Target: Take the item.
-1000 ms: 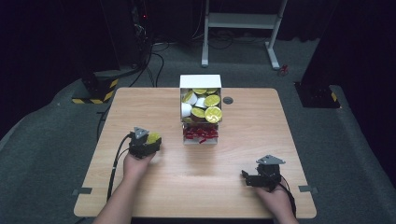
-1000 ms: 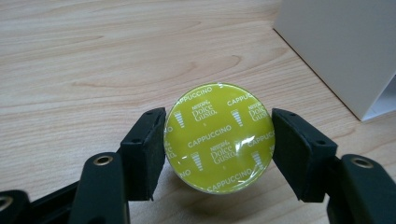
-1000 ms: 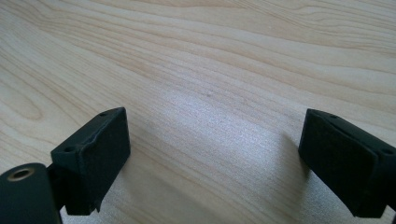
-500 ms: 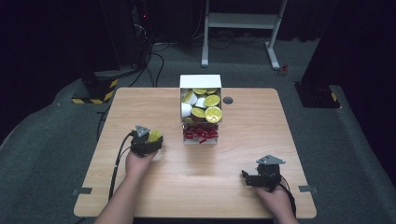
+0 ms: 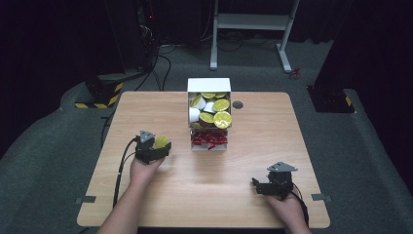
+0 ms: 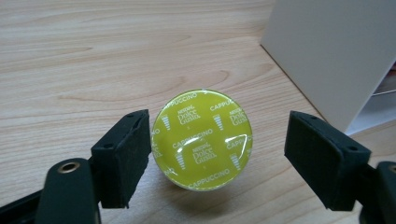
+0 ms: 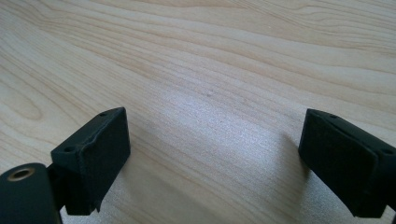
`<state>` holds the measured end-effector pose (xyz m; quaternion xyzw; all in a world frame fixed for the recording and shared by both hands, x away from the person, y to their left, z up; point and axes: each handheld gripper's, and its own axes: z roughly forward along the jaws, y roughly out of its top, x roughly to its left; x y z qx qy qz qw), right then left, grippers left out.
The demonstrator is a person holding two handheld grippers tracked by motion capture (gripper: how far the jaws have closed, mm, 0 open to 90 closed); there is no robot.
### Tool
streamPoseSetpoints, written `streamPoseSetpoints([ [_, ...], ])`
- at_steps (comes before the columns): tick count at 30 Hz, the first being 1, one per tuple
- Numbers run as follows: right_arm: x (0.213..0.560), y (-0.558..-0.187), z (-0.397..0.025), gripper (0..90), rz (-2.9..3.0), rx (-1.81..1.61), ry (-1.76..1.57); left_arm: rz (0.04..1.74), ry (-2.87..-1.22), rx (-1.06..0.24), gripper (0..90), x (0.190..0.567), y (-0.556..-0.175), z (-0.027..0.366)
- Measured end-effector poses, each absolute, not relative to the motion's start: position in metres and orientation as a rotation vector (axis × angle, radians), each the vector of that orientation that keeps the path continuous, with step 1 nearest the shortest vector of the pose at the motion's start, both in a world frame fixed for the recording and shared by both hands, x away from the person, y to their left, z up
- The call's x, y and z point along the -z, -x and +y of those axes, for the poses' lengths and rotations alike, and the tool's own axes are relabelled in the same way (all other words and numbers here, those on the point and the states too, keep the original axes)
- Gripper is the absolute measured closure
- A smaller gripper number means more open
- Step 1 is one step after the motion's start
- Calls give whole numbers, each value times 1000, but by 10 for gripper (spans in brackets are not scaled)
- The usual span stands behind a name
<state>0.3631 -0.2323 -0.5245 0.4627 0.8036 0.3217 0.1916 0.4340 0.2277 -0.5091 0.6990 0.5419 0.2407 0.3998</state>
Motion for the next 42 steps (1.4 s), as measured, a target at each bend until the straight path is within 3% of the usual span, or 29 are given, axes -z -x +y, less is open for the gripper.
streamPoseSetpoints([
  [25,525,-363,-233,89,2257,-902,-1293,1319,-1786,-563,150,490,-419,237],
  [42,525,-363,-232,89,2257,-903,-1297,1254,-1763,-552,129,467,-383,258],
])
